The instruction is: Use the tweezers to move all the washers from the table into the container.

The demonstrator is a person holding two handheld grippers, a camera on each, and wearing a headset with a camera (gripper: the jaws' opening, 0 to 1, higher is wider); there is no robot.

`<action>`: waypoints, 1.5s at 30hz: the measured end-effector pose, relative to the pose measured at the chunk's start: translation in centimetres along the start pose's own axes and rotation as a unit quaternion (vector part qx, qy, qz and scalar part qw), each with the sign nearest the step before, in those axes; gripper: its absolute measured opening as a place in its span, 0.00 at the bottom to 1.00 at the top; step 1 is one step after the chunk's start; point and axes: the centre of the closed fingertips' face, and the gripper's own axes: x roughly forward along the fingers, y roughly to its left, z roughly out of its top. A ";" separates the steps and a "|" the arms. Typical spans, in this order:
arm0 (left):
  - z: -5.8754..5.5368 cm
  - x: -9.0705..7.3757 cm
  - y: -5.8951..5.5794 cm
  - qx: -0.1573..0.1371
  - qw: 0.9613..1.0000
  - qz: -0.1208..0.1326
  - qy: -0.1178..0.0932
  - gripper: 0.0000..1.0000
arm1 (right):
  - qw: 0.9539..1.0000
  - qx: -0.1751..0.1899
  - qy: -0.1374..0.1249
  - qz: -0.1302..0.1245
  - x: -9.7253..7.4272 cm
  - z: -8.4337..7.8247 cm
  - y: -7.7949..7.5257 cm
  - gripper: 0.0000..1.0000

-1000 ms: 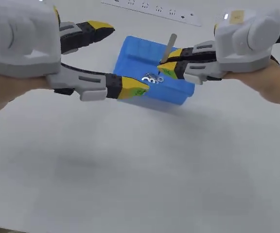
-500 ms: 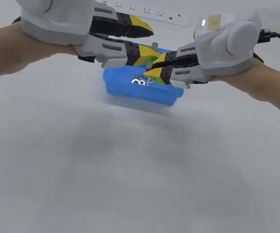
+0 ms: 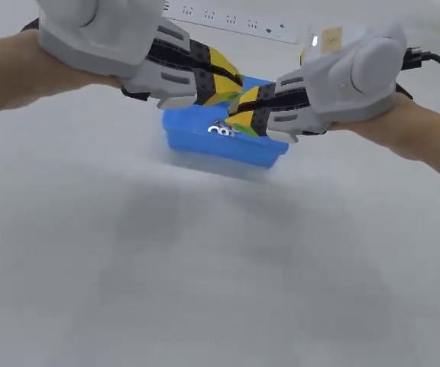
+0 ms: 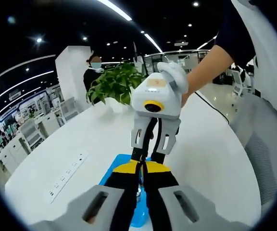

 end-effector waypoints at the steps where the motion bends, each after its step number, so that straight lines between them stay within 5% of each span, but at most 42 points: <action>1: 0.0 -0.1 -0.1 0.001 1.000 -0.001 0.001 0.07 | 1.000 -0.003 0.001 0.000 0.0 0.0 0.0 0.07; 5: -0.2 -0.7 -0.5 0.029 0.999 -0.006 0.013 0.06 | 1.000 -0.015 0.005 0.001 0.1 0.1 0.2 0.07; 12: -0.8 -1.8 -0.7 0.033 0.999 -0.013 0.025 0.05 | 0.999 -0.037 0.011 0.001 -0.3 0.2 0.3 0.08; 20: 0.4 -2.7 -0.3 0.025 0.999 -0.025 -0.001 0.05 | 0.999 -0.051 0.000 -0.012 -2.7 1.2 0.0 0.08; 29: 0.8 -3.0 -2.5 0.013 0.998 -0.059 -0.018 0.05 | 0.999 -0.048 -0.001 0.014 -5.1 1.5 2.2 0.07; 36: 0.0 -3.3 -3.6 0.007 0.998 -0.069 -0.007 0.05 | 0.999 -0.042 0.005 0.029 -5.4 1.7 3.5 0.07; 45: -2.8 -4.1 -6.1 -0.021 0.997 -0.067 0.014 0.05 | 0.997 -0.047 0.014 0.061 -4.4 1.8 5.8 0.07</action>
